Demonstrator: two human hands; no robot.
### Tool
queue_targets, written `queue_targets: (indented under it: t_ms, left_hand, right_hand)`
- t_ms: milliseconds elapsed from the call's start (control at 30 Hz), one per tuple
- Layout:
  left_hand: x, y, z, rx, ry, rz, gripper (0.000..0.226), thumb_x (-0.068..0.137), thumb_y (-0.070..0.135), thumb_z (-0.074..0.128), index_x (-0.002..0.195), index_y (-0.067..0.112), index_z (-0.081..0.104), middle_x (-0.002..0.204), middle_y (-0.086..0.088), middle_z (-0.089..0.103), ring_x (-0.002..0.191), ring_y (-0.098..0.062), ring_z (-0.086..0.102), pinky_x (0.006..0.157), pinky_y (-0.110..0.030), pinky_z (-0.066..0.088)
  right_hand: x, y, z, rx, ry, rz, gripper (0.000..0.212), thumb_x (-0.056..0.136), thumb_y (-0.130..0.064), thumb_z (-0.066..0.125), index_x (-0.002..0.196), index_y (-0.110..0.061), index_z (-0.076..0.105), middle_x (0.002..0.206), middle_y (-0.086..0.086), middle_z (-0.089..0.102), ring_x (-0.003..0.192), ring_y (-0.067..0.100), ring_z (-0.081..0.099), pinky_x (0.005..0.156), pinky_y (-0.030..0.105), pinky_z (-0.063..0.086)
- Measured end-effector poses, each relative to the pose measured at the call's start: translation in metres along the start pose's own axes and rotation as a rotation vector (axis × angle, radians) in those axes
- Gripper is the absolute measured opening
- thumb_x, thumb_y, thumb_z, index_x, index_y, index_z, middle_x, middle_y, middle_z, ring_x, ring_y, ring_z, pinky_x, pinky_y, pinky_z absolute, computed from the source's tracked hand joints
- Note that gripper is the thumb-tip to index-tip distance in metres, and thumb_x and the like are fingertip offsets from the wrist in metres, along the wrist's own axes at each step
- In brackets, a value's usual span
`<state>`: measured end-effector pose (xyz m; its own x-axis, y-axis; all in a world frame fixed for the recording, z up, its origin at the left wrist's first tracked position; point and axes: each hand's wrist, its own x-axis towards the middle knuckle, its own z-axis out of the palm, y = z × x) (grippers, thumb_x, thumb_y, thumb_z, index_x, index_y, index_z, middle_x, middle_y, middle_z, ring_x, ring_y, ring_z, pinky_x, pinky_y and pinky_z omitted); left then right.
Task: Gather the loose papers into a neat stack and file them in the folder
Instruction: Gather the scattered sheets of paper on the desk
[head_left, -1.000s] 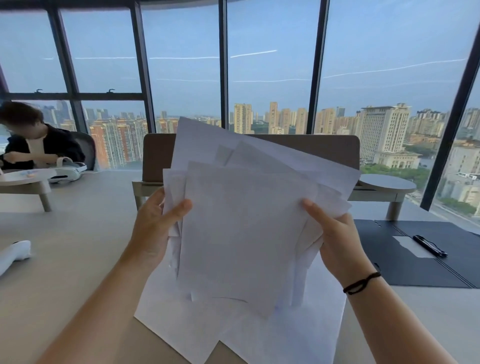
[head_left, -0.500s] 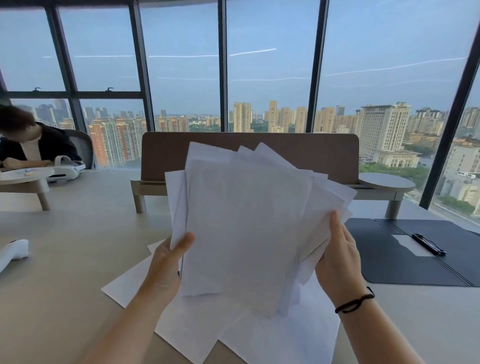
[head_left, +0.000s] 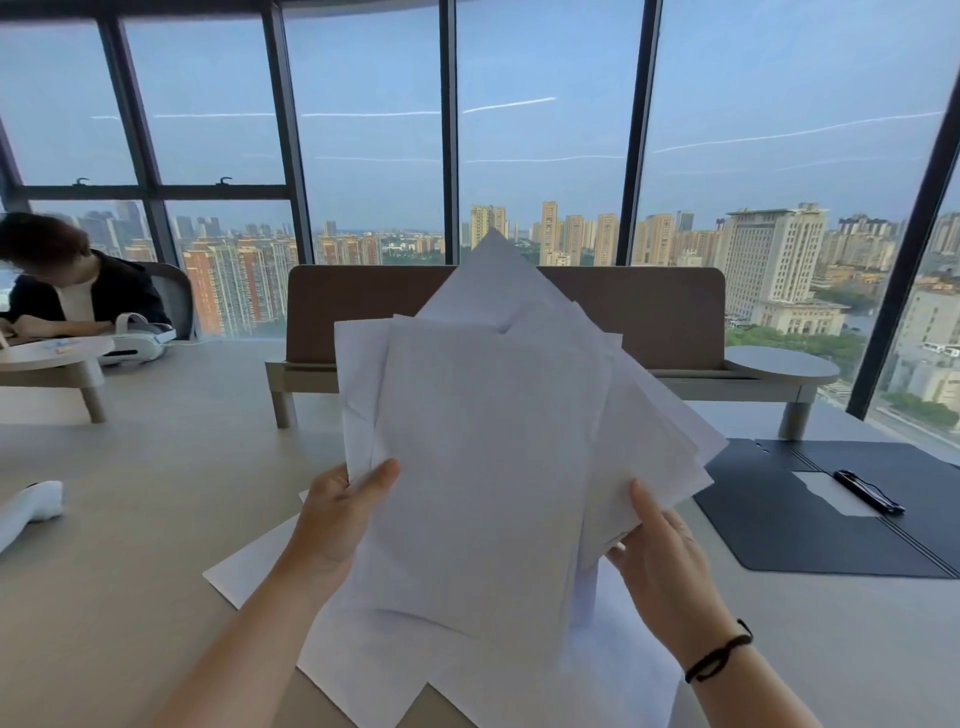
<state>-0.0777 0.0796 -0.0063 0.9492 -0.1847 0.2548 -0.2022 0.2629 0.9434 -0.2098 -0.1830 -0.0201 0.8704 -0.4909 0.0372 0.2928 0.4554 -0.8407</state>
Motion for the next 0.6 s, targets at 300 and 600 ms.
queue_targets:
  t_ms: [300,600]
  left_hand:
    - [0.002,0.006,-0.003,-0.176,-0.053,0.03,0.07,0.042,0.054,0.094,0.1,0.017,0.08,0.106,-0.012,0.078,0.1,-0.032,0.074,0.087,-0.047,0.057]
    - [-0.001,0.003,-0.012,-0.158,-0.044,0.049,0.069,0.044,0.053,0.094,0.1,0.015,0.08,0.105,-0.013,0.078,0.101,-0.033,0.073,0.099,-0.057,0.05]
  right_hand:
    - [0.019,-0.045,0.007,0.082,-0.139,-0.209,0.022,0.095,-0.011,0.059,0.115,-0.015,0.07,0.111,0.006,0.076,0.1,0.025,0.073,0.086,0.037,0.06]
    - [0.022,-0.084,0.002,-0.727,0.035,-0.603,0.036,0.084,-0.019,0.081,0.116,-0.028,0.065,0.085,-0.001,0.076,0.065,0.007,0.071,0.057,0.021,0.057]
